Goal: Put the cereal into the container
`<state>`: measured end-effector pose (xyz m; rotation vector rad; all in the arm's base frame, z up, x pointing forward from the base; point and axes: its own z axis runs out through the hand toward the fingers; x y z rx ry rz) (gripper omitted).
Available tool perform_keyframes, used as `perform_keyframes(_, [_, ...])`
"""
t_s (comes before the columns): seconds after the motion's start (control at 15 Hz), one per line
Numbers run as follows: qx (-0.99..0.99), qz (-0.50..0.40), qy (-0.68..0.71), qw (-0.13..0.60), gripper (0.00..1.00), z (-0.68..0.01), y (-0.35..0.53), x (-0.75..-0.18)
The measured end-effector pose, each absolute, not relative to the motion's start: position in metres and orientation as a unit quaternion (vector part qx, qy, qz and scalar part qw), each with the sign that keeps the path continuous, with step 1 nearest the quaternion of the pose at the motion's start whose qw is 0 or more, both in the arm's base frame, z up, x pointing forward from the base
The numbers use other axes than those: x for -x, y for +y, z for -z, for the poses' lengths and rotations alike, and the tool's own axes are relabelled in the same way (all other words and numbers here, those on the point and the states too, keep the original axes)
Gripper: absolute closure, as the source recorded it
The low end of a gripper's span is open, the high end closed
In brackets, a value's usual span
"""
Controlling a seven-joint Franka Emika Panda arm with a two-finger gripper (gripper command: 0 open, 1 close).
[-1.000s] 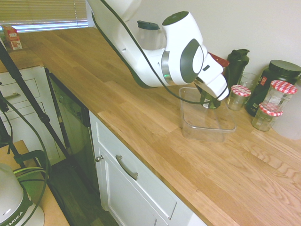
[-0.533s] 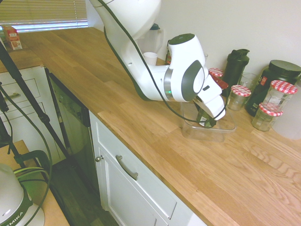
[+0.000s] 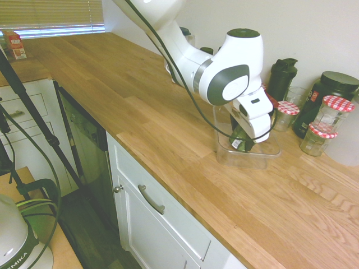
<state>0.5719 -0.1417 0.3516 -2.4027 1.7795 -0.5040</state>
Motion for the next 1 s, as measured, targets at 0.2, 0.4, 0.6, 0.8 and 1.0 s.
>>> perform_keyframes(0.2, [0.793,0.150,0.588,0.054,0.00,-0.352,-0.148,-0.571])
perform_keyframes(0.4, [0.795,0.130,0.590,0.062,0.00,-0.358,-0.149,-0.573])
perform_keyframes(0.6, [0.794,0.111,0.592,0.078,0.00,-0.383,-0.145,-0.575])
perform_keyframes(0.8, [0.789,0.098,0.600,0.086,0.00,-0.406,-0.146,-0.567])
perform_keyframes(1.0, [0.784,0.098,0.606,0.095,0.00,-0.425,-0.148,-0.561])
